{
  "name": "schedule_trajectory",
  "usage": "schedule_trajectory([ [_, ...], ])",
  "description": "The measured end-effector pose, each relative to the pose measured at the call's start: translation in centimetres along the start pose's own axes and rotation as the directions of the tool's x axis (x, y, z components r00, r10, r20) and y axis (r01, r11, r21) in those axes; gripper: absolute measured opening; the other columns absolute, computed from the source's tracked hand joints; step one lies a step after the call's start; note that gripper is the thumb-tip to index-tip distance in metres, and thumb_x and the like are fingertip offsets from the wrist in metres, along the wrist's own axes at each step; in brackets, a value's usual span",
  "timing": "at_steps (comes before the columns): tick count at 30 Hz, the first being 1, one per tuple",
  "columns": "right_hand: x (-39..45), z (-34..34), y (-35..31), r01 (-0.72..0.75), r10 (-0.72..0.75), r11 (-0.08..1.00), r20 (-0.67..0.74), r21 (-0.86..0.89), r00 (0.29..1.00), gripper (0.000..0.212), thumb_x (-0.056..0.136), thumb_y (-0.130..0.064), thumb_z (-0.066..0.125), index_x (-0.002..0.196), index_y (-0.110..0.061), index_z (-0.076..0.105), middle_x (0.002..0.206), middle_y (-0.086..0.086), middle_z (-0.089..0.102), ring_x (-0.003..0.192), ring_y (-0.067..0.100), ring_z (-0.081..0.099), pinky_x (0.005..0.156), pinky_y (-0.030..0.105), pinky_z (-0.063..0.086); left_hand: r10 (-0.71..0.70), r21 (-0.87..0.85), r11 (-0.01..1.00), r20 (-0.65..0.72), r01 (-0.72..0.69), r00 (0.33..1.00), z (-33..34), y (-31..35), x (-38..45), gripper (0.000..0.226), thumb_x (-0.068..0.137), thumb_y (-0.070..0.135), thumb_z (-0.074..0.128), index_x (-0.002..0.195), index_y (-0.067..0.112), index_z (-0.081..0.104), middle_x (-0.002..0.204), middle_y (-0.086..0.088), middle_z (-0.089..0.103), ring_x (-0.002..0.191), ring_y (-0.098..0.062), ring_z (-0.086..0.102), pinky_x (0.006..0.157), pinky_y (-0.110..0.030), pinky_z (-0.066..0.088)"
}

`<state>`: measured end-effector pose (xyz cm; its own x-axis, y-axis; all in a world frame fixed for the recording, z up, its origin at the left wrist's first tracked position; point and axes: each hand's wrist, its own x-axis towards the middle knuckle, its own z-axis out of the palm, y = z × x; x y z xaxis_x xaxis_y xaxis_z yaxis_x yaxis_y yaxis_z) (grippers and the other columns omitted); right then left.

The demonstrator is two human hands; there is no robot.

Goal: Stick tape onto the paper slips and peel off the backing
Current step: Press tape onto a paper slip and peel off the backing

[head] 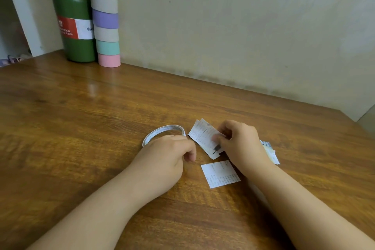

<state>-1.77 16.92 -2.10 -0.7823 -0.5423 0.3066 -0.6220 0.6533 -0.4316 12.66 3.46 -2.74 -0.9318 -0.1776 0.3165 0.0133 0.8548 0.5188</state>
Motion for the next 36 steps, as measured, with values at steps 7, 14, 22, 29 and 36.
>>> schedule_trajectory([
  [7, -0.1, -1.6, 0.3, 0.067, -0.061, 0.996, 0.113, -0.058, 0.992, 0.029, 0.096, -0.02, 0.051, 0.069, -0.029, 0.055, 0.073, -0.004, 0.067, 0.07, 0.017, 0.061, 0.065, 0.03, 0.049, -0.015, 0.007, 1.0, 0.013, 0.015, 1.0, -0.2, 0.2, 0.0, 0.041, 0.084, -0.005, 0.037, 0.085, 0.029, 0.06, 0.084, 0.02, 0.053, 0.084, 0.011, 0.044, 0.071, -0.013, 0.038],
  [14, -1.1, -4.4, 1.0, -0.018, 0.016, 0.992, 0.01, 0.129, 1.0, 0.02, 0.09, -0.026, 0.06, 0.072, -0.02, 0.053, 0.06, -0.01, 0.055, 0.05, 0.003, 0.048, 0.043, 0.013, 0.035, -0.007, 0.021, 1.0, 0.018, 0.006, 1.0, -0.2, 0.3, -0.1, 0.036, 0.087, -0.001, 0.039, 0.086, 0.029, 0.06, 0.085, 0.02, 0.053, 0.092, 0.008, 0.044, 0.072, -0.012, 0.038],
  [22, -4.4, -6.4, 2.3, -0.23, 0.012, 0.764, 0.343, 0.603, 0.939, 0.017, 0.081, -0.006, 0.067, 0.066, -0.005, 0.059, 0.066, 0.001, 0.068, 0.061, 0.013, 0.063, 0.057, 0.017, 0.048, 0.048, 0.066, 0.996, 0.076, -0.053, 0.996, 0.3, 0.4, -0.5, 0.01, 0.091, 0.03, 0.05, 0.089, 0.034, 0.059, 0.082, 0.023, 0.051, 0.094, 0.016, 0.037, 0.067, -0.009, 0.033],
  [29, -4.8, -5.2, 2.1, -0.293, 0.041, 0.734, 0.391, 0.613, 0.919, 0.01, 0.084, -0.01, 0.066, 0.074, -0.01, 0.069, 0.058, 0.0, 0.064, 0.052, 0.008, 0.053, 0.052, 0.016, 0.042, 0.063, 0.064, 0.996, 0.077, -0.068, 0.995, 0.5, 0.2, -0.5, 0.008, 0.087, 0.039, 0.055, 0.088, 0.035, 0.062, 0.087, 0.022, 0.054, 0.094, 0.014, 0.04, 0.072, -0.012, 0.038],
  [36, -4.9, -3.9, 1.9, -0.264, 0.13, 0.894, 0.354, 0.361, 0.926, 0.023, 0.085, -0.041, 0.064, 0.071, -0.023, 0.068, 0.052, -0.014, 0.057, 0.044, 0.001, 0.045, 0.049, 0.017, 0.034, 0.097, 0.041, 0.994, 0.108, -0.102, 0.989, 0.7, -0.1, -0.5, 0.032, 0.078, 0.051, 0.044, 0.093, 0.035, 0.068, 0.097, 0.025, 0.055, 0.095, 0.007, 0.047, 0.077, -0.014, 0.039],
])
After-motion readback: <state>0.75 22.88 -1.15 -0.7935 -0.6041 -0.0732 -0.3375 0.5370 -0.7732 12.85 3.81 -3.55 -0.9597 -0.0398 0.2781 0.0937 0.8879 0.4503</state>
